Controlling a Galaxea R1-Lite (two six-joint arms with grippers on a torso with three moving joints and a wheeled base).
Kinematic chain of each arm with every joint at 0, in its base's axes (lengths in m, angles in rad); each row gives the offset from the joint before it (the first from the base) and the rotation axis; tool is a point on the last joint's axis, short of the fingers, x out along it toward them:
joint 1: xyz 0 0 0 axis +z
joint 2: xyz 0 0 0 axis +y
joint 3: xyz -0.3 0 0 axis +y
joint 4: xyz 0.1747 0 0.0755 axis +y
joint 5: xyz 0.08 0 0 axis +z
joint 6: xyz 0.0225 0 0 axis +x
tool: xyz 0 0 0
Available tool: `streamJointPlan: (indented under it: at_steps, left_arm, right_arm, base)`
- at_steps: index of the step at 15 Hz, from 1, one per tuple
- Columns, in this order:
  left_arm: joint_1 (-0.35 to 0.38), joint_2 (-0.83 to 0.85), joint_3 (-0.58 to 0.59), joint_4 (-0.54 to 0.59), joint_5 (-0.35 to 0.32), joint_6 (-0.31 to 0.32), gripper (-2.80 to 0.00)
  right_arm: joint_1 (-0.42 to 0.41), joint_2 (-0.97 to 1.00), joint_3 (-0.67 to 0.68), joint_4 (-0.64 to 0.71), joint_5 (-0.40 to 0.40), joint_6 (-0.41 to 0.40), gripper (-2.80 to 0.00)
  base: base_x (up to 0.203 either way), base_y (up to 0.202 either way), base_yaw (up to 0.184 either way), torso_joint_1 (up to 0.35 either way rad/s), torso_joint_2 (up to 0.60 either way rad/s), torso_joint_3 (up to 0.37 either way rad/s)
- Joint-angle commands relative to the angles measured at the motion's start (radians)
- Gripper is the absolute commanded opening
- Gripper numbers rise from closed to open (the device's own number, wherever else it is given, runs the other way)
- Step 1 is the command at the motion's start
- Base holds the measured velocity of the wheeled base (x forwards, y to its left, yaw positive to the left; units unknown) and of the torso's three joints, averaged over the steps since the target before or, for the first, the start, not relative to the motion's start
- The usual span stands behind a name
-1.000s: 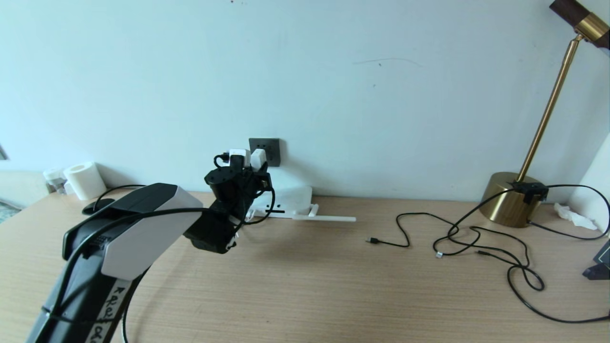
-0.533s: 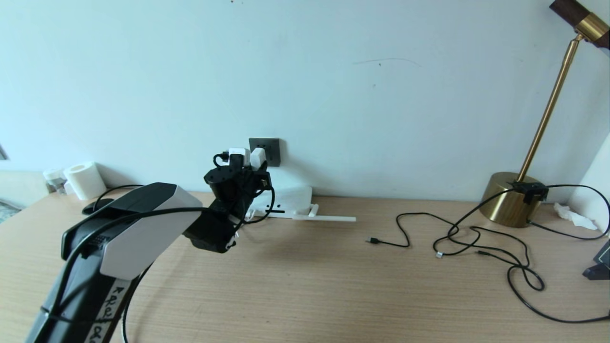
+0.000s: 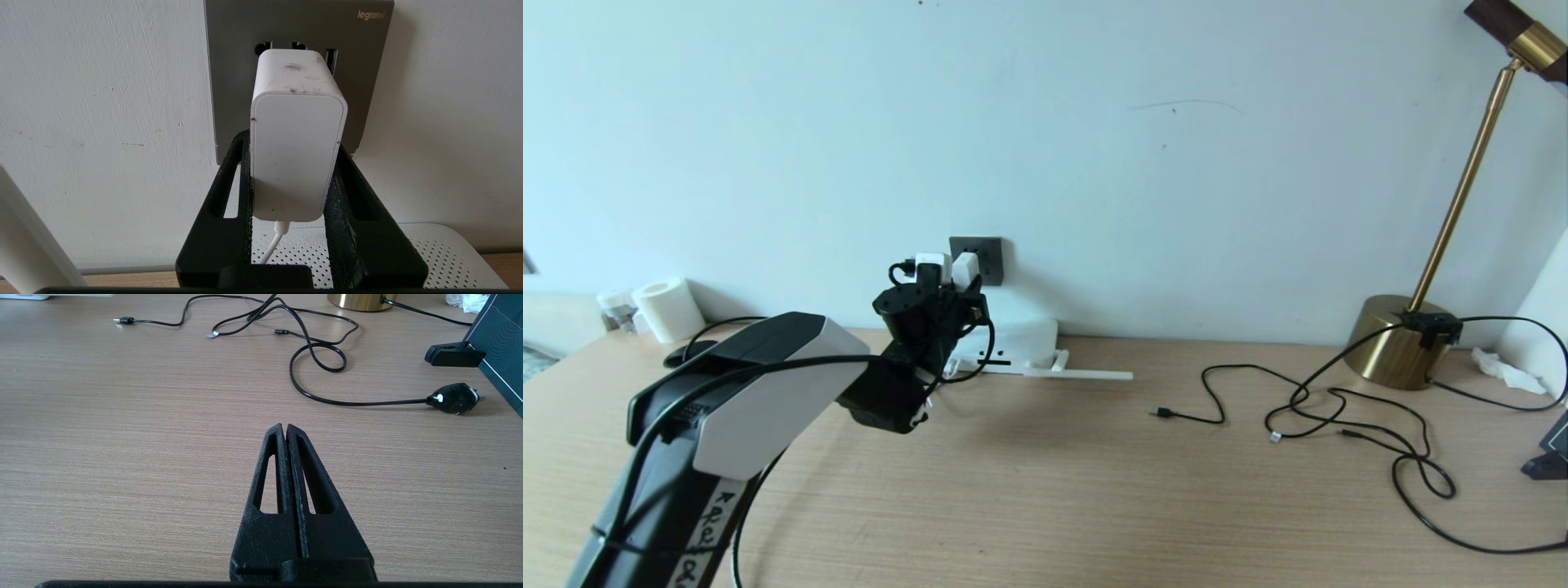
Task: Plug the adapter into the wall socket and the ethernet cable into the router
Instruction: Plug plug into socket
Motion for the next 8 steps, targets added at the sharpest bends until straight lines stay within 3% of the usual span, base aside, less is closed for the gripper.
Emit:
streamJointPlan:
  at_steps: [1,8]
  left_arm:
    - [0.0,-0.002,-0.001,-0.007,0.001,0.001,-2.8]
    - [0.0,-0.006,-0.002,-0.007,0.001,0.001,-2.8]
  right_arm:
    - [0.0,0.001,0.0,0.001,0.0,0.0,-2.8]
    - [0.0,0.002,0.0,0.001,0.0,0.0,-2.8]
  base:
    - [0.0,0.0,0.0,0.0,0.0,0.0]
    - [0.0,0.0,0.0,0.0,0.0,0.0]
